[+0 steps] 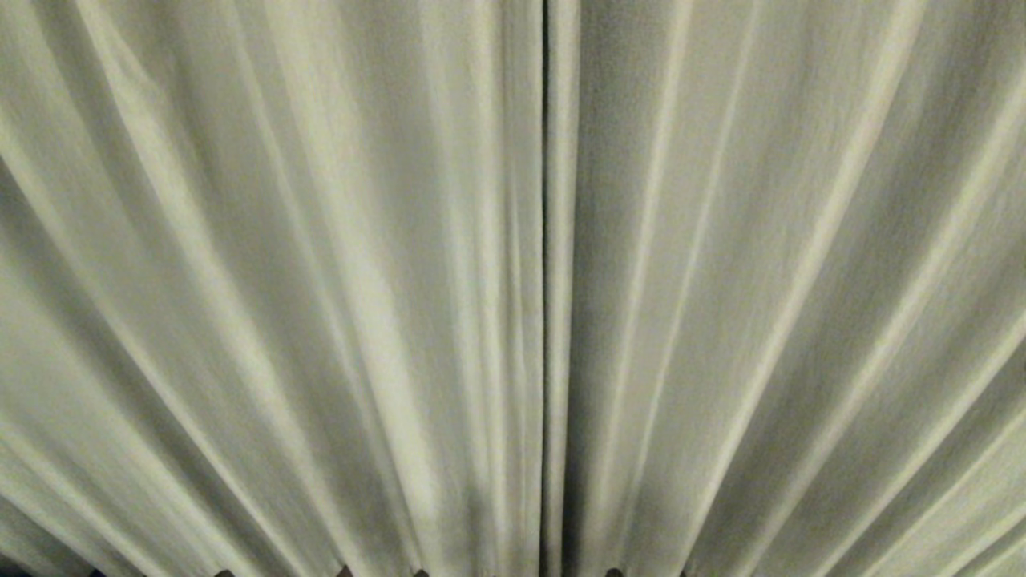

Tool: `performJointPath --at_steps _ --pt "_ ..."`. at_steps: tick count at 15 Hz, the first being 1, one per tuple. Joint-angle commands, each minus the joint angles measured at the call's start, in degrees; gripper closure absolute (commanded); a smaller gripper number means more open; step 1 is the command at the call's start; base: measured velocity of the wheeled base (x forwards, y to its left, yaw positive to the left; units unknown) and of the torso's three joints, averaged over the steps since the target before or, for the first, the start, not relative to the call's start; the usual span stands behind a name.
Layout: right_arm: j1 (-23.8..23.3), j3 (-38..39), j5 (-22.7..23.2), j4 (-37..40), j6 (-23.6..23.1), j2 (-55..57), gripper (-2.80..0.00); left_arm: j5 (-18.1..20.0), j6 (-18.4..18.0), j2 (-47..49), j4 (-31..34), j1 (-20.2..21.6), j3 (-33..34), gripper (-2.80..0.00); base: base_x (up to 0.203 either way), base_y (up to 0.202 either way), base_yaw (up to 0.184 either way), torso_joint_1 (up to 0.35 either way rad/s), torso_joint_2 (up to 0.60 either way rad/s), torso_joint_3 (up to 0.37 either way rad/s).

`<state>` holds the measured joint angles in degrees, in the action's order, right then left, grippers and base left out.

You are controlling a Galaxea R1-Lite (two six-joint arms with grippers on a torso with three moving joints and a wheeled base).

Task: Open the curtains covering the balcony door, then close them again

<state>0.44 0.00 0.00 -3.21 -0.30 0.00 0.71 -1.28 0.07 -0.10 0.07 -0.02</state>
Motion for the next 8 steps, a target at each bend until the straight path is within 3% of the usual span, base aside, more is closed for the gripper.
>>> performJointPath --at_steps 1,8 --pt "0.0 0.0 0.0 0.0 0.0 0.0 0.0 0.0 0.0 -0.1 0.0 0.0 0.0 0.0 0.0 0.0 0.0 0.0 0.0 0.0" --pt "0.0 0.0 0.0 0.0 0.0 0.0 0.0 0.0 0.0 -0.1 0.0 0.0 0.0 0.0 0.0 0.0 0.0 0.0 0.0 0.0"
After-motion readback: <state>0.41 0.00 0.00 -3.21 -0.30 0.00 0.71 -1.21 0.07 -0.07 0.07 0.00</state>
